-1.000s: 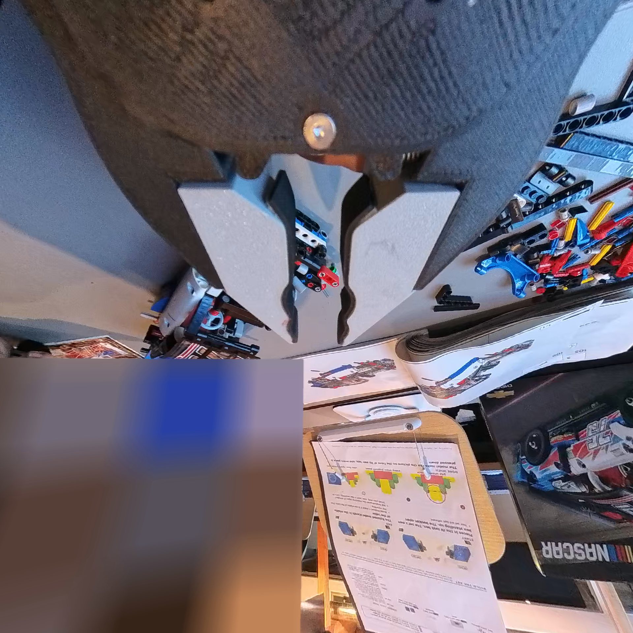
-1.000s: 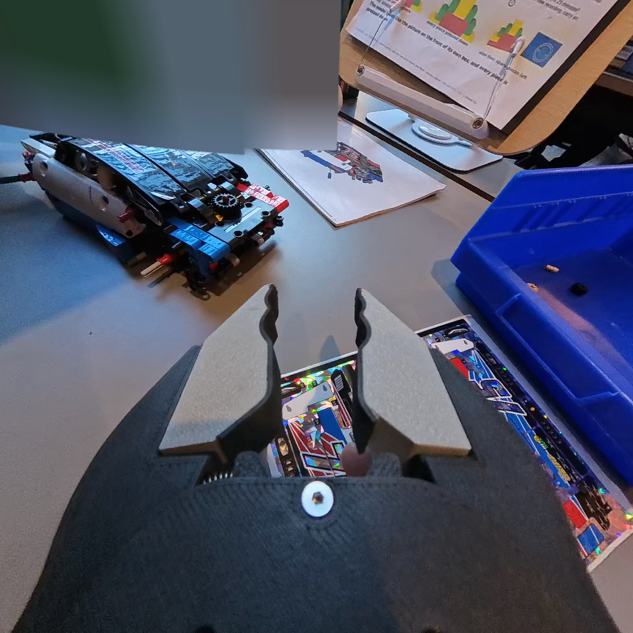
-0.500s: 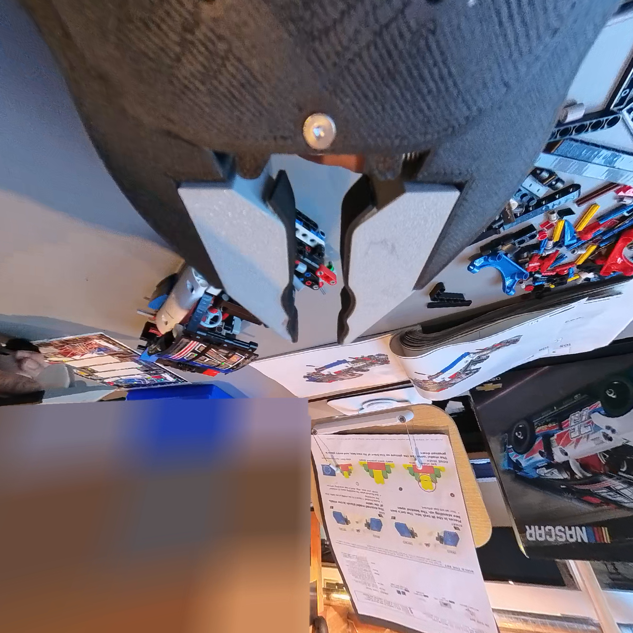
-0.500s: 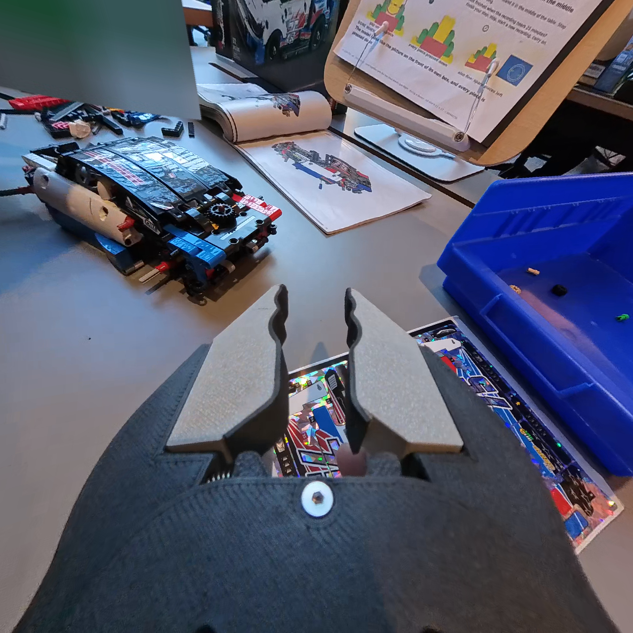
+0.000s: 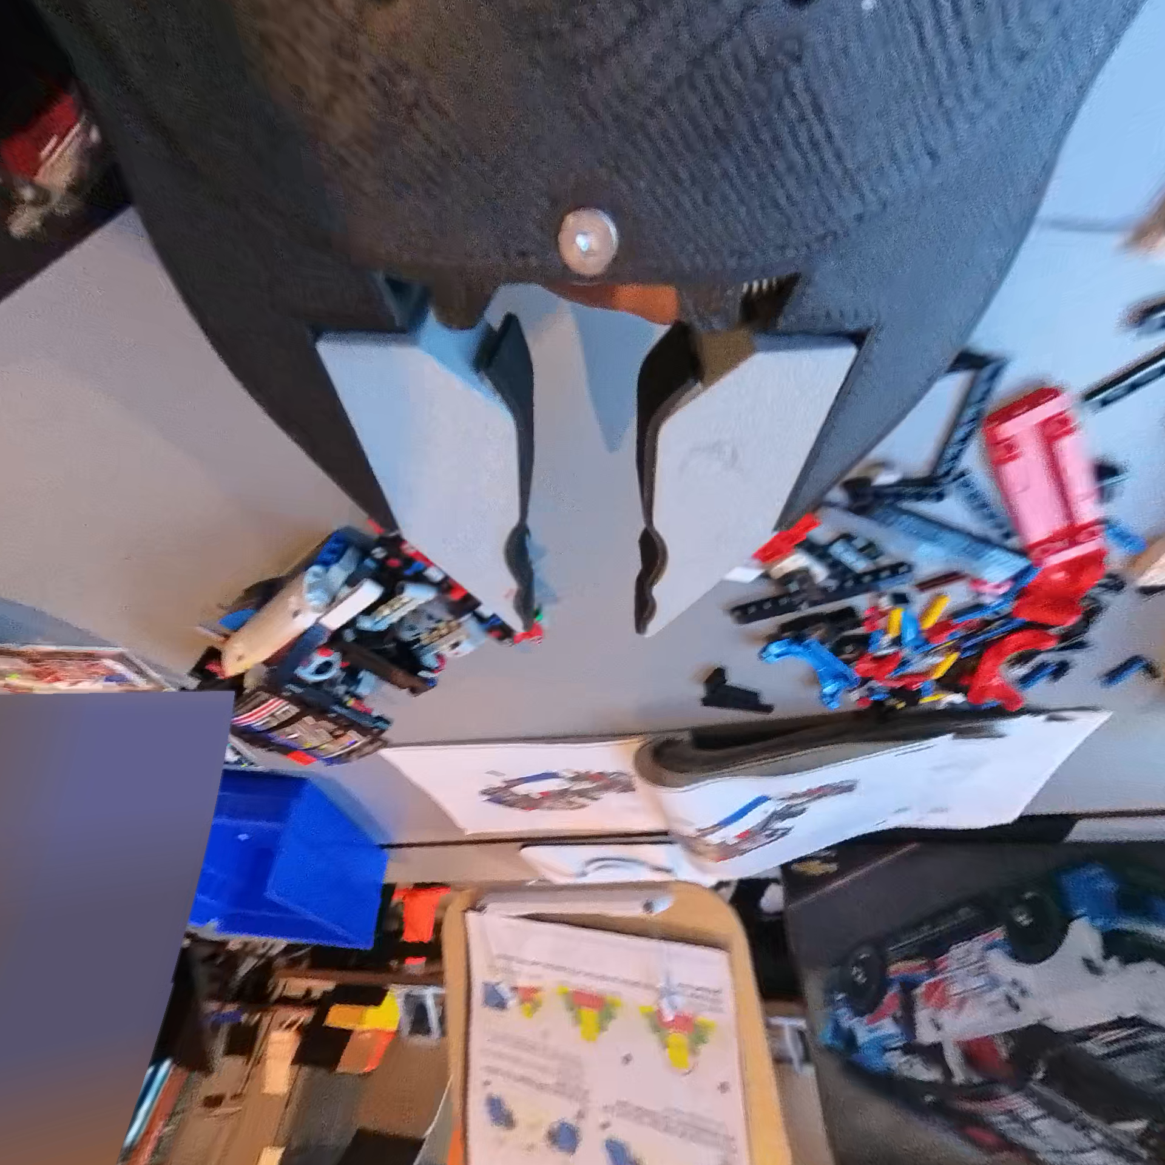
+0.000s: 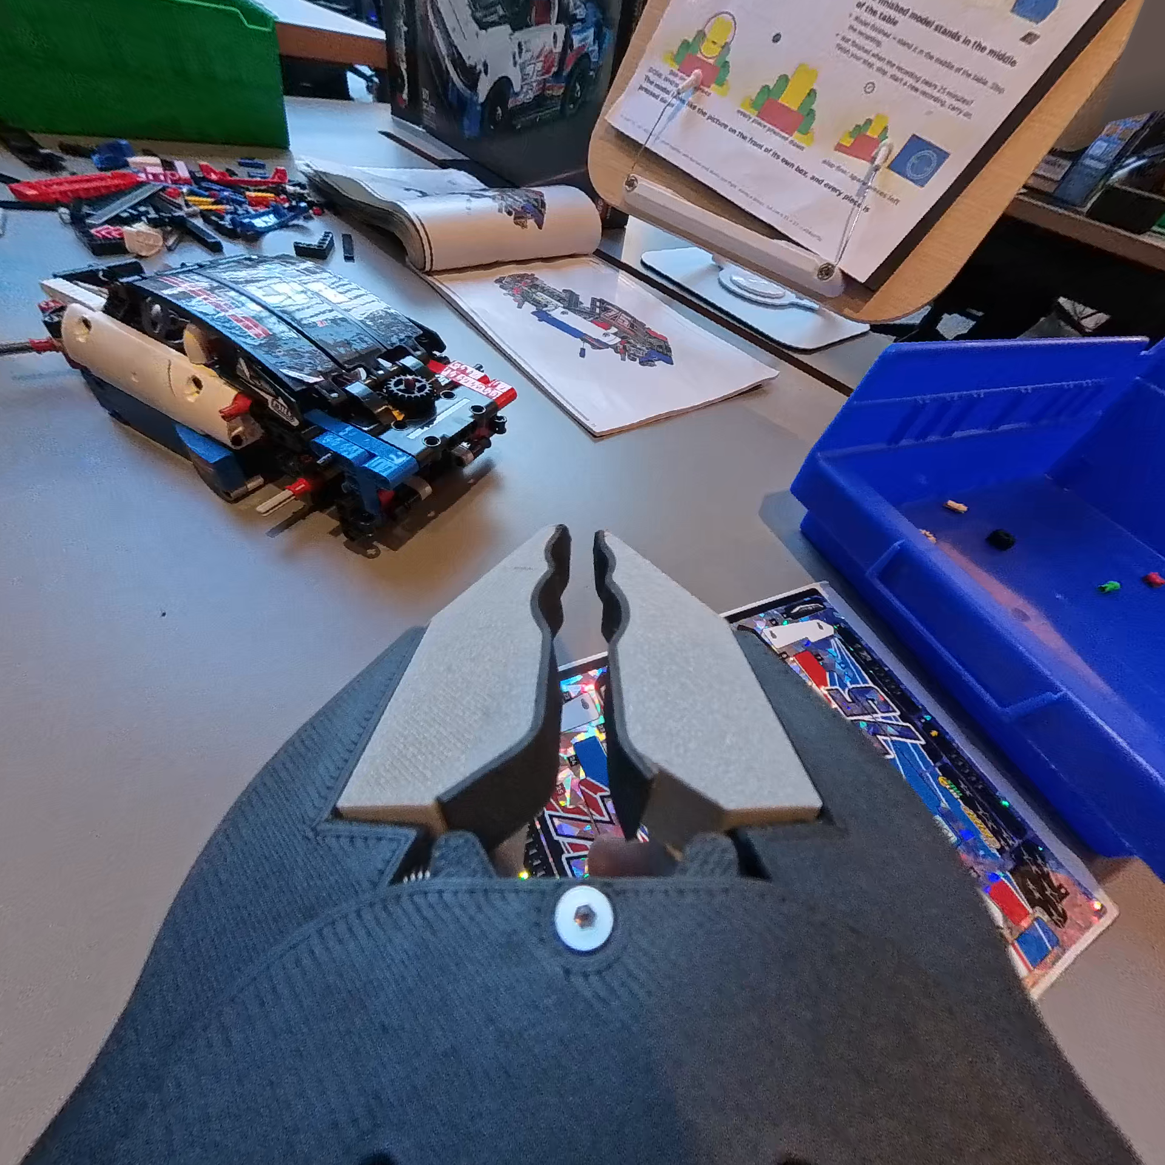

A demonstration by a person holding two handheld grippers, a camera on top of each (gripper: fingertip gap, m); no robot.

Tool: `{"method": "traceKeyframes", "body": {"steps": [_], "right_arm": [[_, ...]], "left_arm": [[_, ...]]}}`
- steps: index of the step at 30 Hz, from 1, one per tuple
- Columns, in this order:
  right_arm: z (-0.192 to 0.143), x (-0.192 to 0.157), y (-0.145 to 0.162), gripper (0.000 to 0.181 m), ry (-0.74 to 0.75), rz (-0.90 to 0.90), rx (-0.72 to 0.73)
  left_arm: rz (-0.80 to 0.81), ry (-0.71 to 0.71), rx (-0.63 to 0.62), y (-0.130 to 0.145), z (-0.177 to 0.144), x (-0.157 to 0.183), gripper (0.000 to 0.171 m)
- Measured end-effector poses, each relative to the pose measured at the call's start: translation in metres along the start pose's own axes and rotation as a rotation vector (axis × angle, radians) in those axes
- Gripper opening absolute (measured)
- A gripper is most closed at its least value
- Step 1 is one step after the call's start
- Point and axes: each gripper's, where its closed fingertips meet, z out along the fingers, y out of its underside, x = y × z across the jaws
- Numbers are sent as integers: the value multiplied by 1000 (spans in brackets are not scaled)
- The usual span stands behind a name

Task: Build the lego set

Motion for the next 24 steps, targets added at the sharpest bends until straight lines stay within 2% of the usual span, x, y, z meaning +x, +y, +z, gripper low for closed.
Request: {"method": "traceKeyframes", "body": {"steps": [1,3,6,8,11,13,15,18,24], "right_arm": [[0,0,0,5,4,-5,1],[0,-1,0,5,8,-14,-4],[2,-1,2,5,16,-27,-19],[3,-1,3,6,23,-38,-25],[5,-1,5,6,29,-50,-39],[6,-1,6,6,34,-57,-48],[6,-2,7,6,39,-65,-55],[7,-1,8,6,46,-77,-63],[7,-1,8,6,44,-72,-66]], "left_arm": [[15,-22,-45,3,-6,-12,29],[55,-156,-117,0,-17,-53,29],[66,-134,-232,-14,-19,-93,30],[91,-92,-326,-25,-6,-118,33],[206,-71,-433,-40,30,-161,20],[251,6,-573,-32,57,-180,15],[324,-2,-713,-18,81,-210,14],[304,57,-868,4,103,-232,12],[336,52,-974,23,121,-251,14]]}}
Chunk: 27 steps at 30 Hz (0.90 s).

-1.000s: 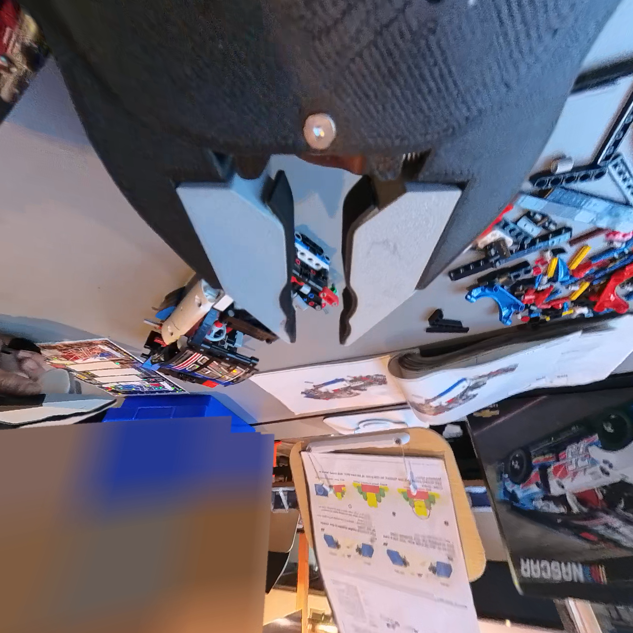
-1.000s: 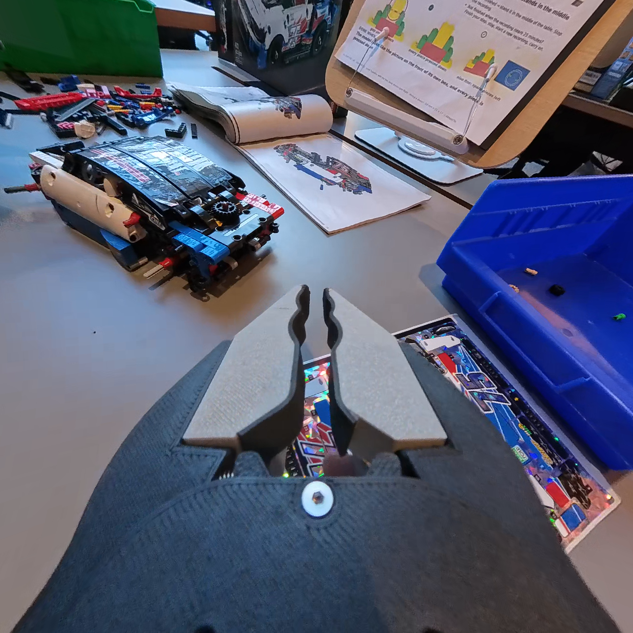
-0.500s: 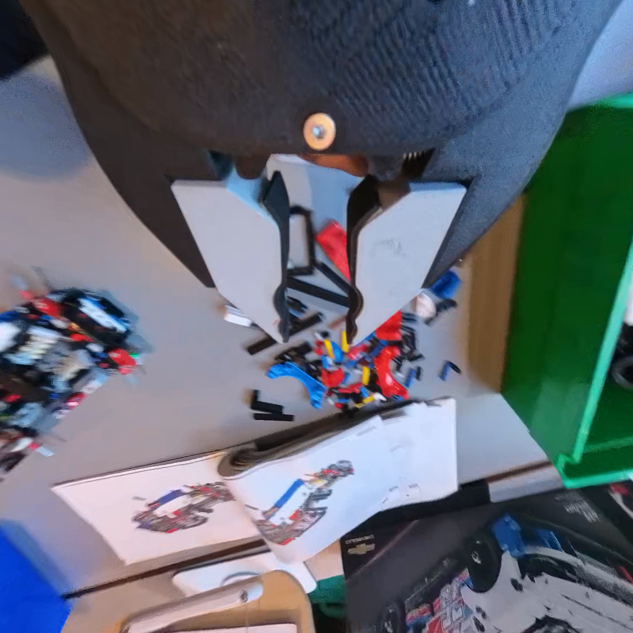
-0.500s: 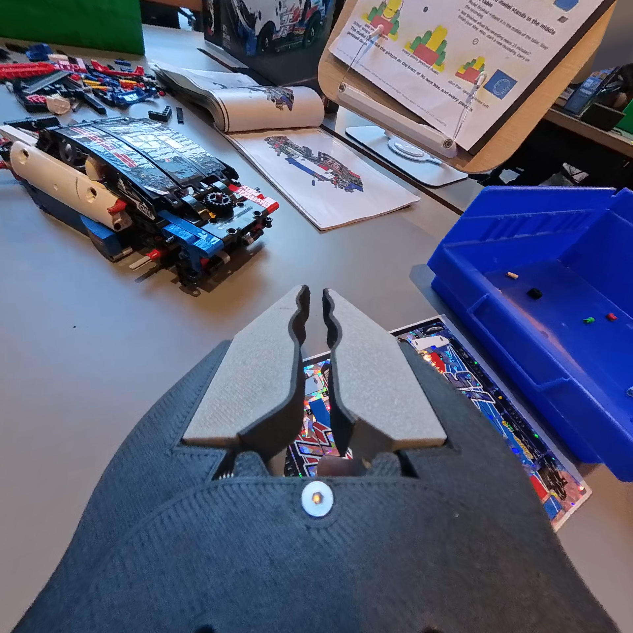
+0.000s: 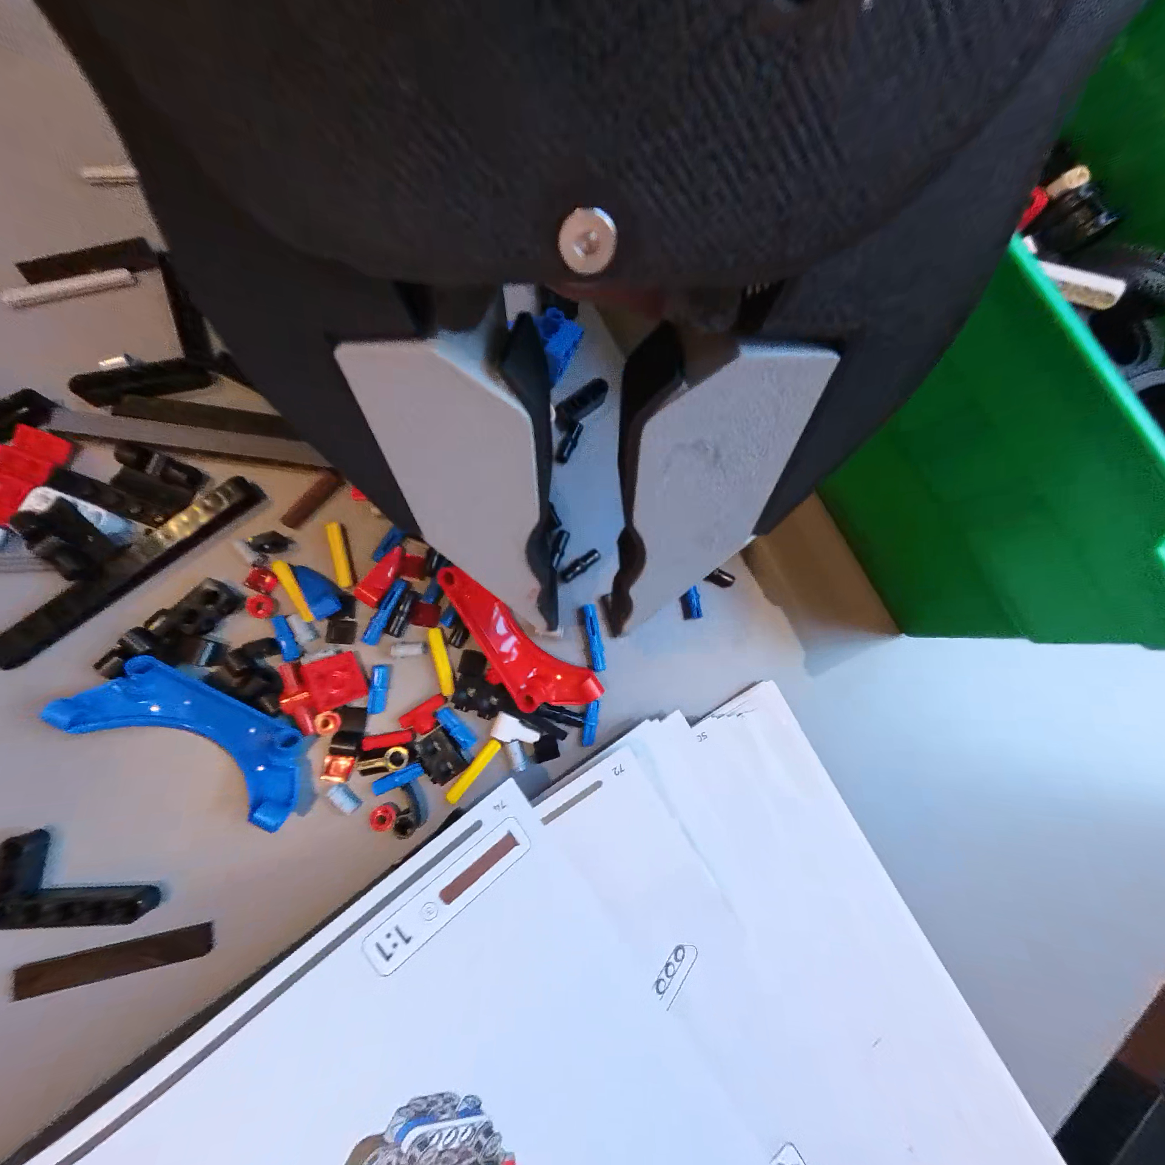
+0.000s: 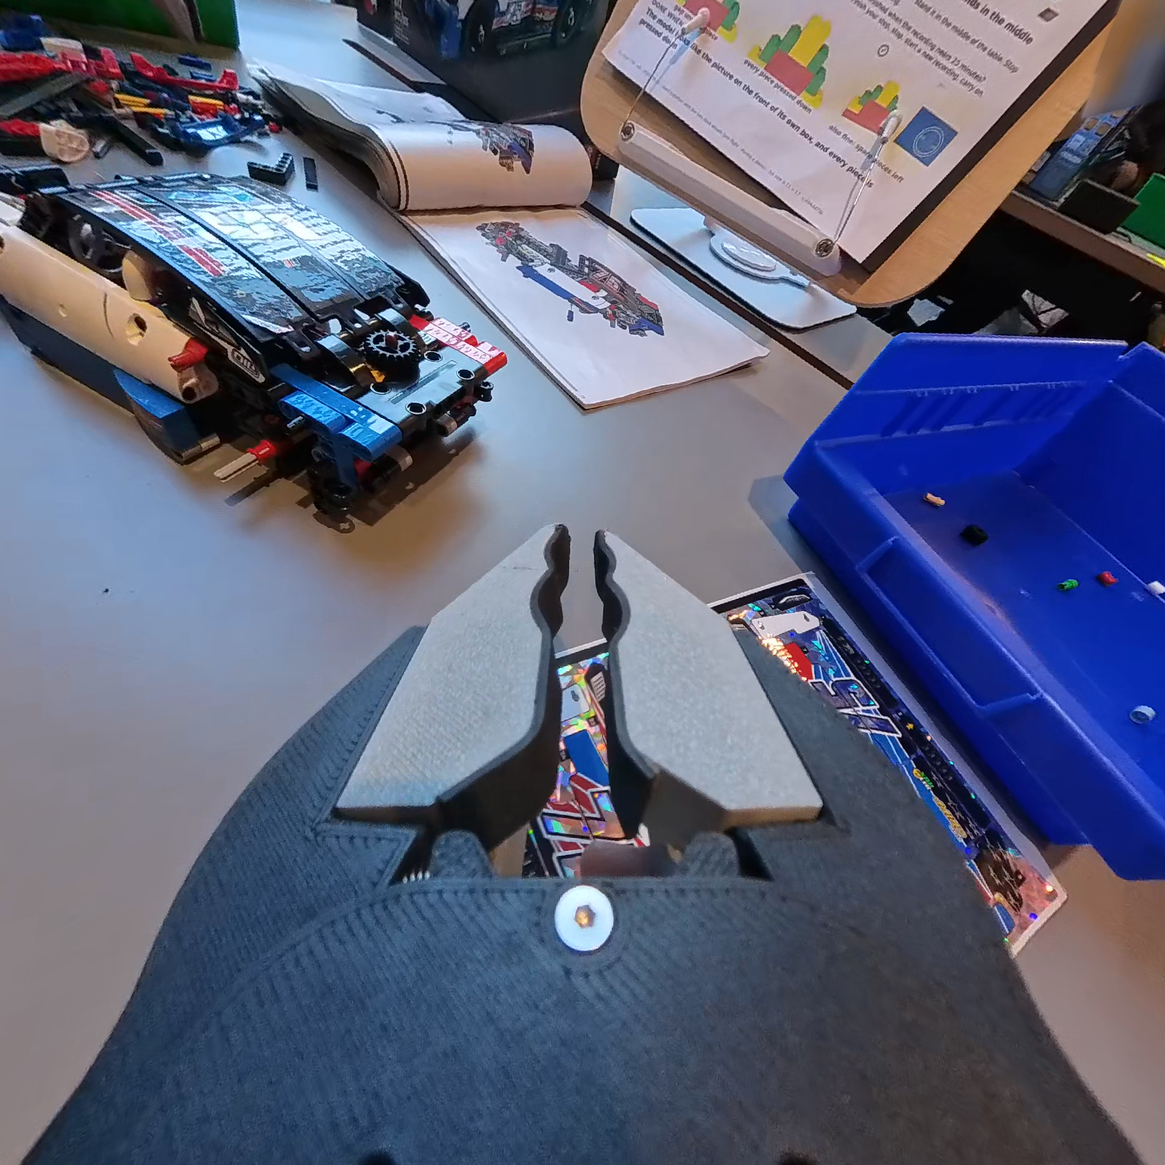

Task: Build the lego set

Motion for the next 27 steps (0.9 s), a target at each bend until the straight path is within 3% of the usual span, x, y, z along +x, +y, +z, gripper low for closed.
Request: {"method": "traceKeyframes", "body": {"steps": [8,18,23,27], "right_arm": [[-4,5,-4,6,-4,38,38],[-8,6,-7,6,1,43,61],[-9,6,-10,6,1,42,74],[-11,5,-10,6,2,41,78]], "left_arm": [[-26,-7,-80,9,22,-5,8],[-37,6,-88,10,20,-2,2],[-43,-27,-53,7,2,-4,2],[-11,-44,32,-8,-33,10,2]]}}
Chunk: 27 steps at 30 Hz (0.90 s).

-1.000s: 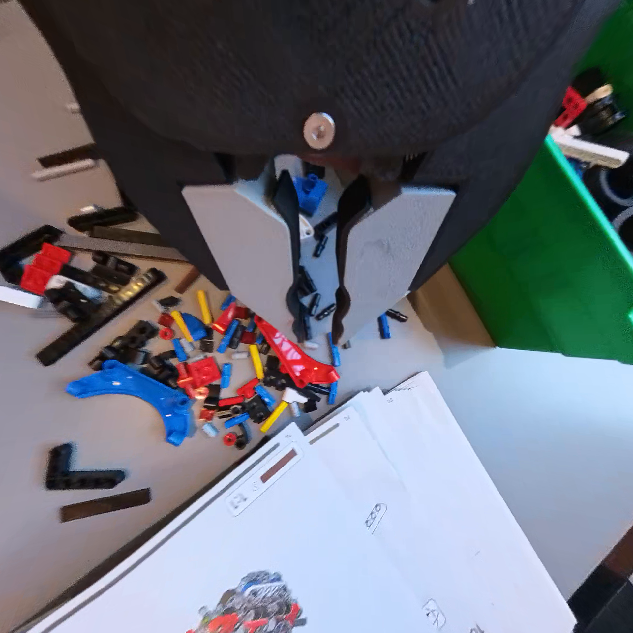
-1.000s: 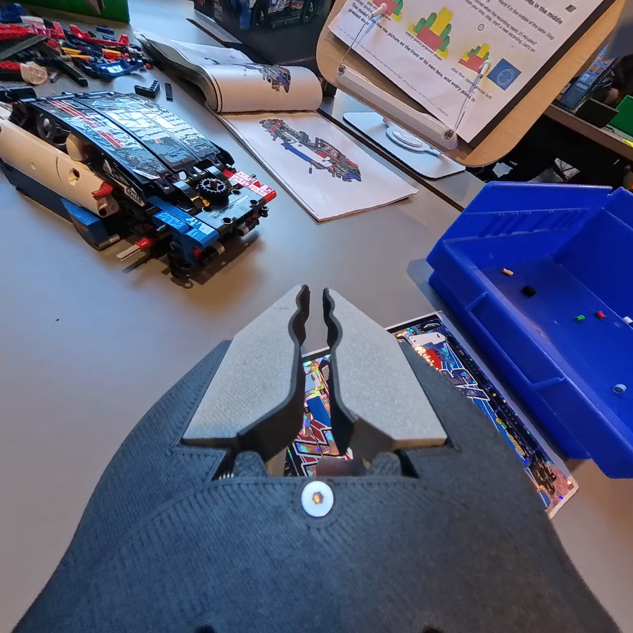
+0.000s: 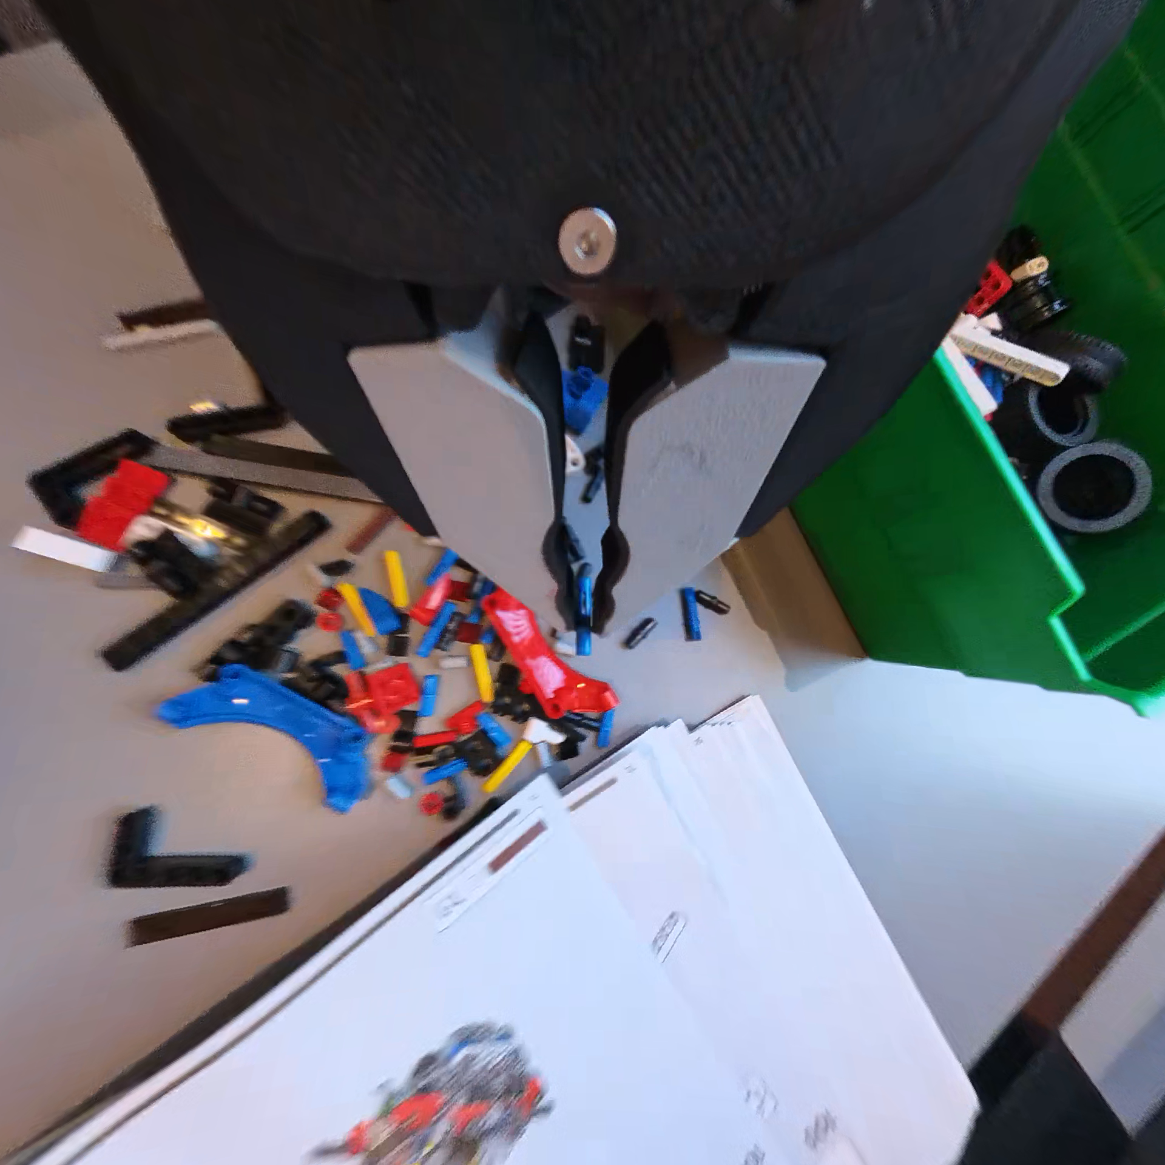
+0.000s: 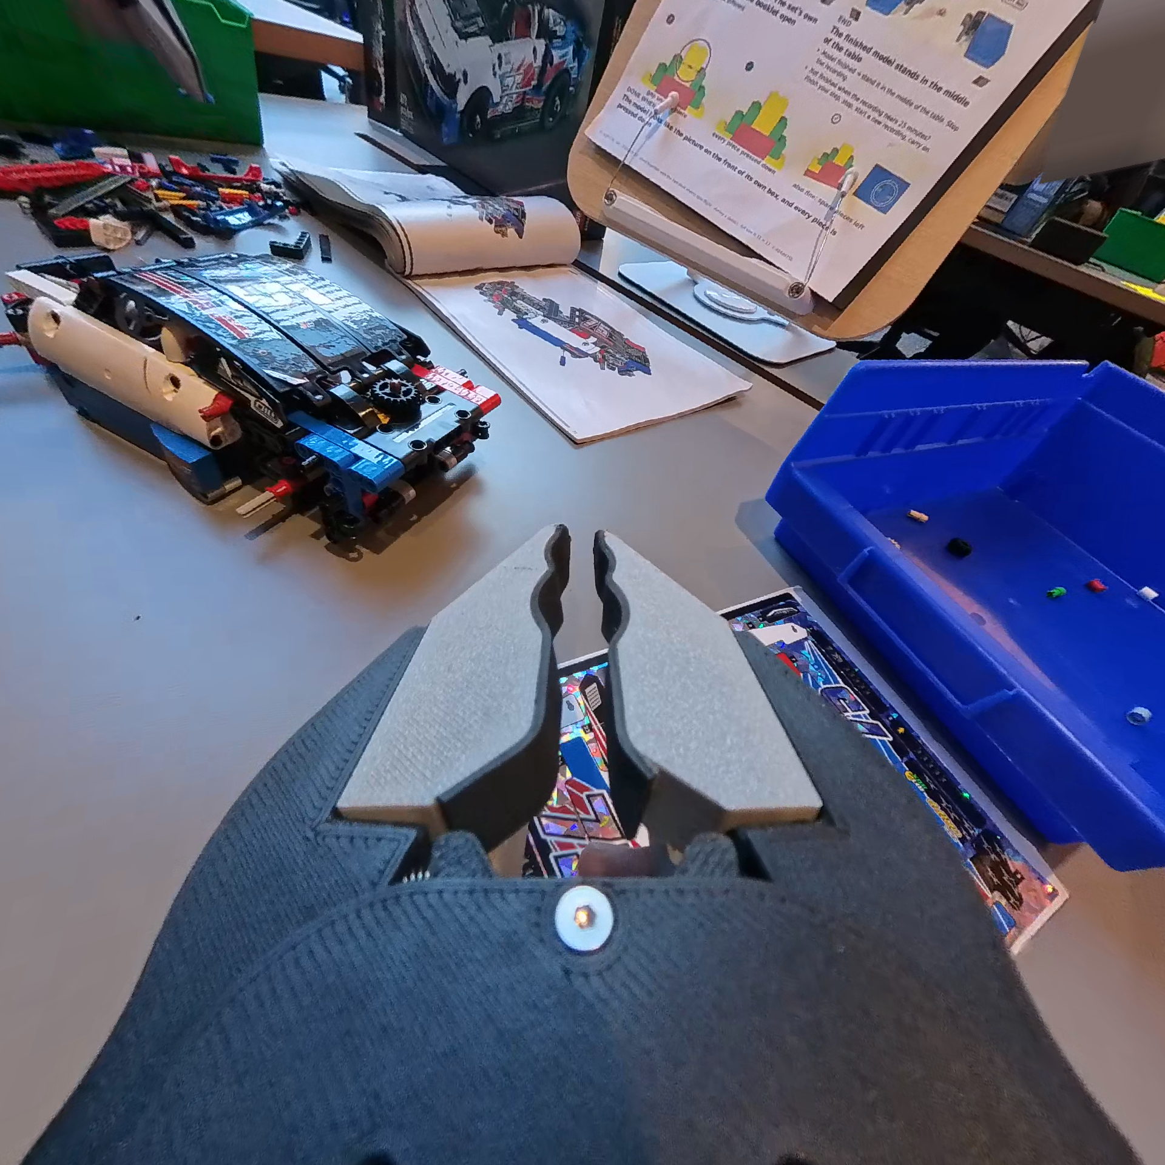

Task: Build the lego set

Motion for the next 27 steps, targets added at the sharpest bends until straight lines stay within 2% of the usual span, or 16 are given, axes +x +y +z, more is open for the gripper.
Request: {"method": "traceKeyframes", "body": {"steps": [3,8,11,13,17,19,22,27], "right_arm": [[-2,0,-2,6,3,-7,11],[-3,-1,-4,6,0,-5,21],[-3,-2,-5,6,-5,-5,24],[-4,-3,-6,6,-8,-11,29],[-6,-6,-7,6,-21,-17,31],[-6,-6,-7,6,-26,-14,31],[-7,-7,-9,6,-34,-9,39],[-10,-6,-12,6,-31,-5,53]], "left_arm": [[89,43,120,-22,-40,48,2],[297,346,363,-51,-105,208,2],[390,466,451,-51,-119,295,2],[412,484,497,-51,-113,336,1],[434,485,486,-45,-83,393,2],[483,444,473,-44,-72,410,2],[594,365,420,-38,-57,421,2],[625,335,367,-38,-39,426,2]]}}
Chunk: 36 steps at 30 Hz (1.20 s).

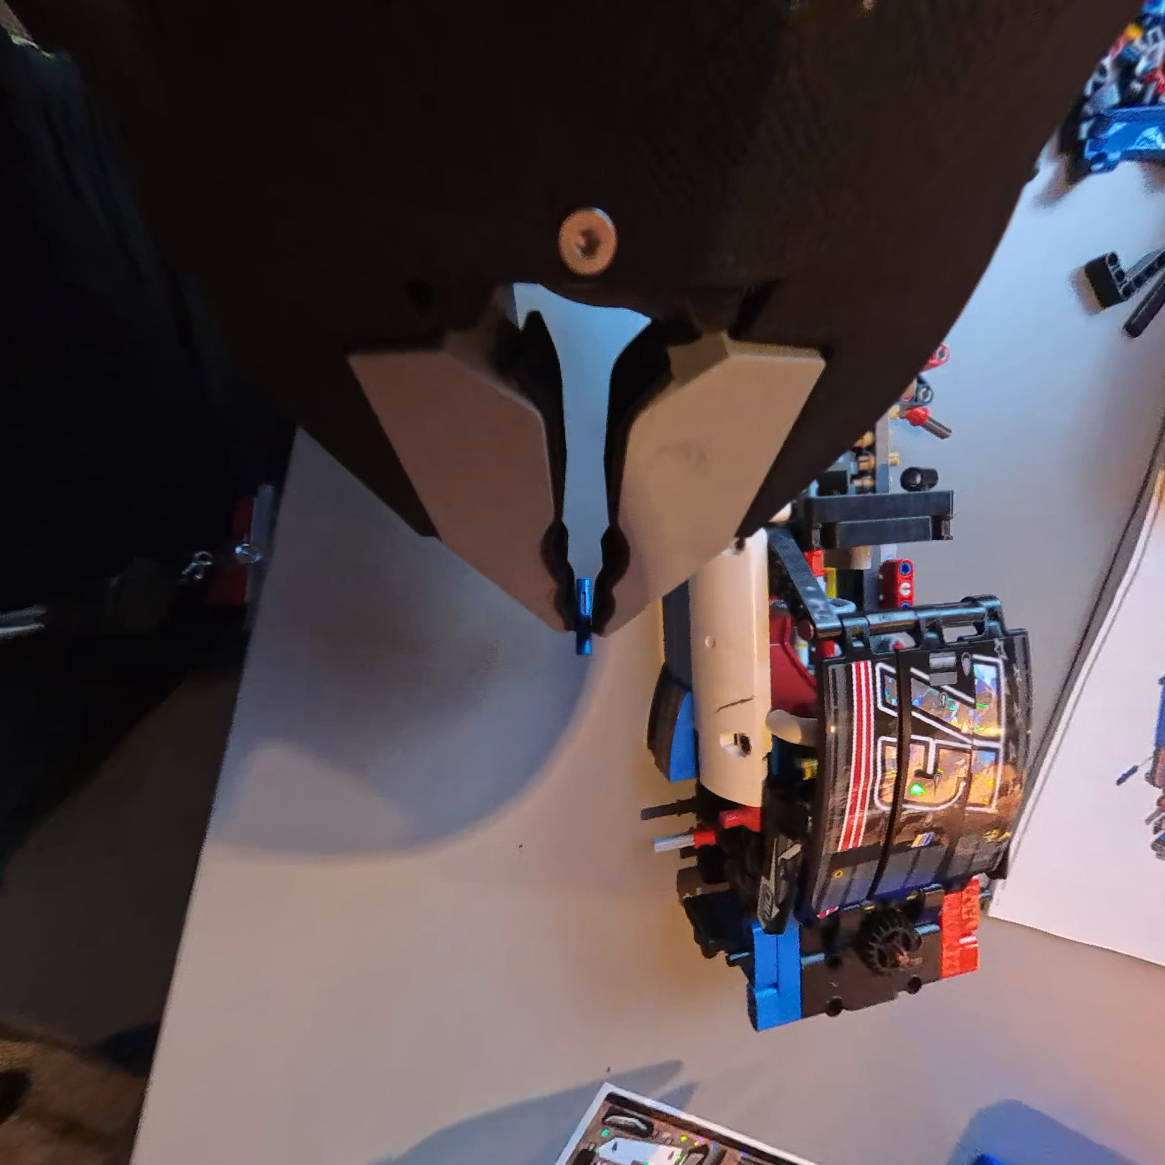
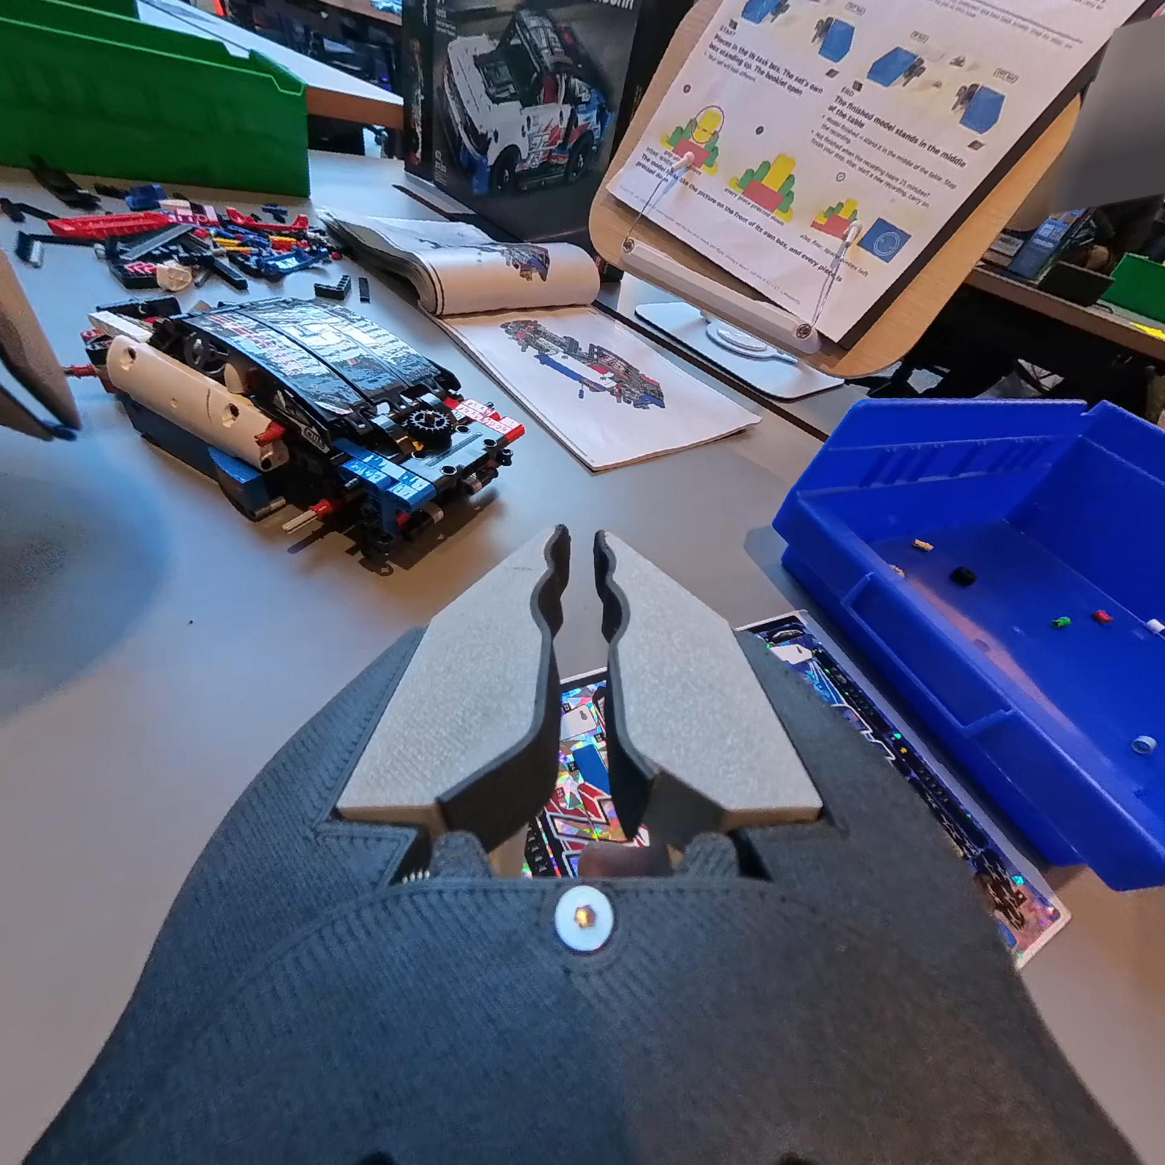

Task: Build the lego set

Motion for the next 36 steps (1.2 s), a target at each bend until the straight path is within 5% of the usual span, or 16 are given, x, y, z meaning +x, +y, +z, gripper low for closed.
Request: {"method": "traceKeyframes", "body": {"steps": [6,19,25,28,32,36], "right_arm": [[-1,1,1,6,4,9,-2],[0,0,5,6,0,6,-21],[-2,2,5,6,7,27,-7],[-1,5,4,6,16,38,3],[2,15,5,6,61,51,5],[5,30,12,6,125,64,-27]], "left_arm": [[-6,-3,-68,18,23,3,2],[-100,4,46,16,25,8,2],[-25,-165,174,15,6,-7,1],[-60,-266,360,6,-37,-33,1],[-229,-393,549,14,-93,-109,2],[-340,-325,583,21,-85,-155,2]]}}
